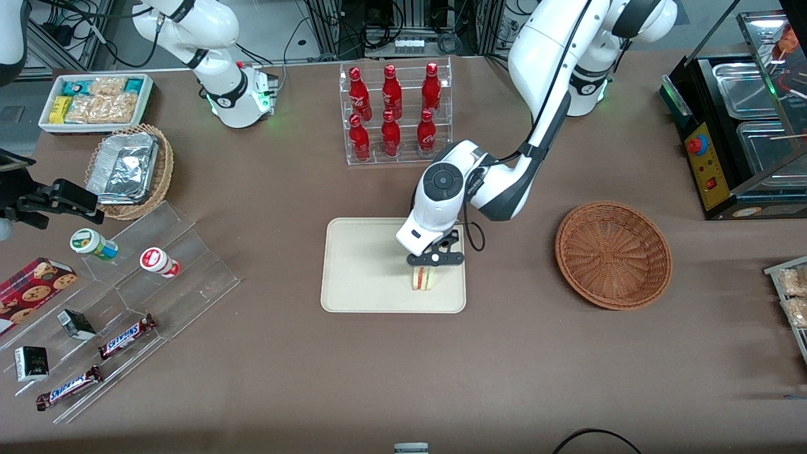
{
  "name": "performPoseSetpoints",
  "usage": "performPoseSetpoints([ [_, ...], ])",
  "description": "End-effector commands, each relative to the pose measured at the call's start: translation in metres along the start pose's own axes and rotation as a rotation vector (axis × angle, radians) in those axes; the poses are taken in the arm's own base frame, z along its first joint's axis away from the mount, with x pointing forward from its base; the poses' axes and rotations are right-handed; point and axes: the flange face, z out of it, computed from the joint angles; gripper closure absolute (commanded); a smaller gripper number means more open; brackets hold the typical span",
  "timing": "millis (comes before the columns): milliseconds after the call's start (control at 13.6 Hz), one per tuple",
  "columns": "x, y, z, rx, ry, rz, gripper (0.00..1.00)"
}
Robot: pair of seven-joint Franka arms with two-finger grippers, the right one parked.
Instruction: Place sandwich from basket to tray
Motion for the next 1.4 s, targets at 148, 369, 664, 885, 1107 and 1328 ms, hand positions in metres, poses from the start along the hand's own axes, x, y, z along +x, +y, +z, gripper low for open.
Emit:
performPoseSetpoints([
  [148, -0.001, 0.000, -0.061, 0.071, 0.005, 0.020, 0.00],
  [369, -0.007, -0.017, -0.150, 0.101, 0.007, 0.018, 0.00],
  [664, -0.034, -0.044, -0.250, 0.137, -0.008, 0.013, 0.00],
  [885, -0.032, -0.095, -0.312, 0.137, -0.015, 0.047, 0.00],
  [1107, -0.030, -0.148, -0.363, 0.126, -0.010, 0.051, 0.00],
  [1328, -0.024, -0.198, -0.392, 0.128, -0.020, 0.071, 0.00],
])
